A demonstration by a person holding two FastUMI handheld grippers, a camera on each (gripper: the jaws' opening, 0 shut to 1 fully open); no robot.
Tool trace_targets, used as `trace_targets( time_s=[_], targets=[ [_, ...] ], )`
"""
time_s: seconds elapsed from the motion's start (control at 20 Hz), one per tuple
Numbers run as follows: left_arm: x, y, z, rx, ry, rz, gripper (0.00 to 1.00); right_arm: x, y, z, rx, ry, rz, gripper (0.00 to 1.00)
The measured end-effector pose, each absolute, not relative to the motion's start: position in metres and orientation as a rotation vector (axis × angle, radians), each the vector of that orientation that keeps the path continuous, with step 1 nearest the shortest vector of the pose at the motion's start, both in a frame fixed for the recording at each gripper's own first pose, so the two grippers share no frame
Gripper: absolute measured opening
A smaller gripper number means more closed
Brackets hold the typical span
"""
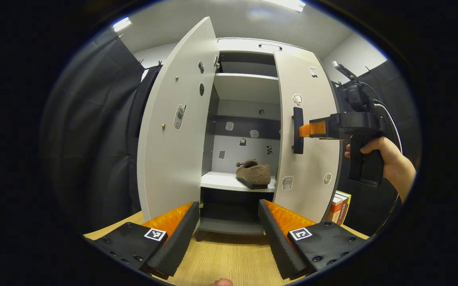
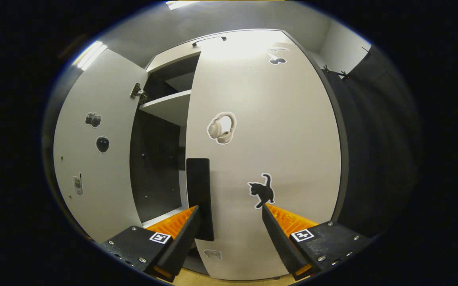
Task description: Grab one shoe with the right hand and put it into the shoe cabinet, grab the other shoe with the left hand and put it into the shoe cabinet; then close the right door with the right hand and the left door with the left hand.
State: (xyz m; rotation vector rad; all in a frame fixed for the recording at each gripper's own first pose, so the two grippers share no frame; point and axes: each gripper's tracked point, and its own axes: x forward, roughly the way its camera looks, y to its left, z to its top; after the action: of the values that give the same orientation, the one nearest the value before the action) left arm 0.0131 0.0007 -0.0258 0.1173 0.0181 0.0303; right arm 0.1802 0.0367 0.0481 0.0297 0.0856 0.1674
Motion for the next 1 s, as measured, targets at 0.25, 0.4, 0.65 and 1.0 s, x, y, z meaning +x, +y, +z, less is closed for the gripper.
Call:
trace_targets(
  time_s=[0.25, 0.4, 0.65, 1.0],
  targets=[
    [0.008, 0.004, -0.024, 0.118, 0.015, 0.037, 0.97, 0.185, 0.037, 0.047, -0.013, 0.079, 0.156, 0.94],
    [0.005, 0.005, -0.026, 0.117, 0.022, 0.042, 0.97, 0.177, 0.031, 0.06, -0.003, 0.04, 0.138, 0.94],
    [0.002, 0.0, -0.024, 0.118, 0.016, 0.03, 0.95, 0.135, 0.011, 0.083, -0.005, -0.003, 0.128, 0.94],
    [0.001, -0.016, -0.023, 0.119, 0.008, -0.007, 0.94, 0.067, -0.02, 0.076, -0.048, -0.009, 0.068, 0.94]
  ],
)
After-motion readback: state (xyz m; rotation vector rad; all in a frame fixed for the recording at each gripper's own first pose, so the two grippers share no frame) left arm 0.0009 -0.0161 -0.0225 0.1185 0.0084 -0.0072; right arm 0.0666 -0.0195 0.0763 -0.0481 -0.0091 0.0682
